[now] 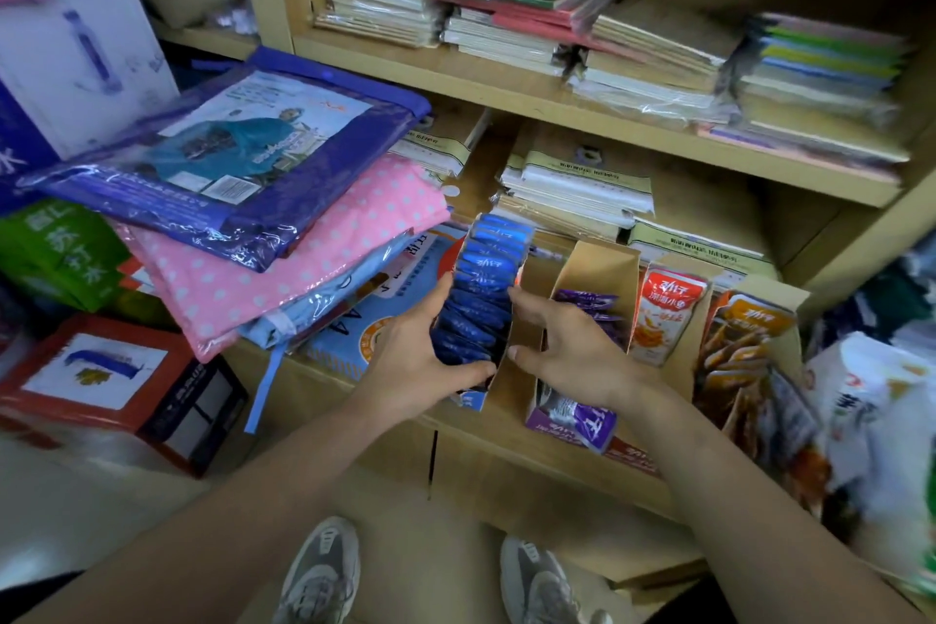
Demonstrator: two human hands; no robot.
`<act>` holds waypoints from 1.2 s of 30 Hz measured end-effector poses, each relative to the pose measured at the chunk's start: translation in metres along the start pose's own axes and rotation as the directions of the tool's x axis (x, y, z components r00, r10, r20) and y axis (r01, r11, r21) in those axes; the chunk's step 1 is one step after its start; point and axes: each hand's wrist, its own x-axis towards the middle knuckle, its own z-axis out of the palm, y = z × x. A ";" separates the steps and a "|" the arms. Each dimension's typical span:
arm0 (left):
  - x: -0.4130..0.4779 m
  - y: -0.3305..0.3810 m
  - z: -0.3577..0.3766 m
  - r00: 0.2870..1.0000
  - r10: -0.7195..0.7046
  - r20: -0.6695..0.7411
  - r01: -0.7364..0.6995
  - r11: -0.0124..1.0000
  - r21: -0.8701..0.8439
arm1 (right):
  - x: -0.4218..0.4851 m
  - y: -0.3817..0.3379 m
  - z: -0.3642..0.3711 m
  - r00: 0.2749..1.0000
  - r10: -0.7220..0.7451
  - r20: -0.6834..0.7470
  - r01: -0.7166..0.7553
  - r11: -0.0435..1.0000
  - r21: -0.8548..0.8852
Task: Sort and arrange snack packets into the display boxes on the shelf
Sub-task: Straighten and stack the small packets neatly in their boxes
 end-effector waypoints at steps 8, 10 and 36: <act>0.016 -0.010 0.000 0.943 -0.315 0.110 0.313 0.715 -0.625 | -0.003 0.003 0.008 0.999 0.025 0.019 -0.014 0.901 -0.433; 0.015 -0.009 0.006 0.938 -0.325 0.124 0.325 0.694 -0.642 | -0.001 0.002 0.011 0.999 0.022 0.033 -0.007 0.922 -0.388; 0.020 0.014 0.002 0.942 0.221 0.251 -0.333 0.563 0.757 | -0.008 0.015 0.014 0.995 -0.086 -0.047 0.051 0.868 -0.493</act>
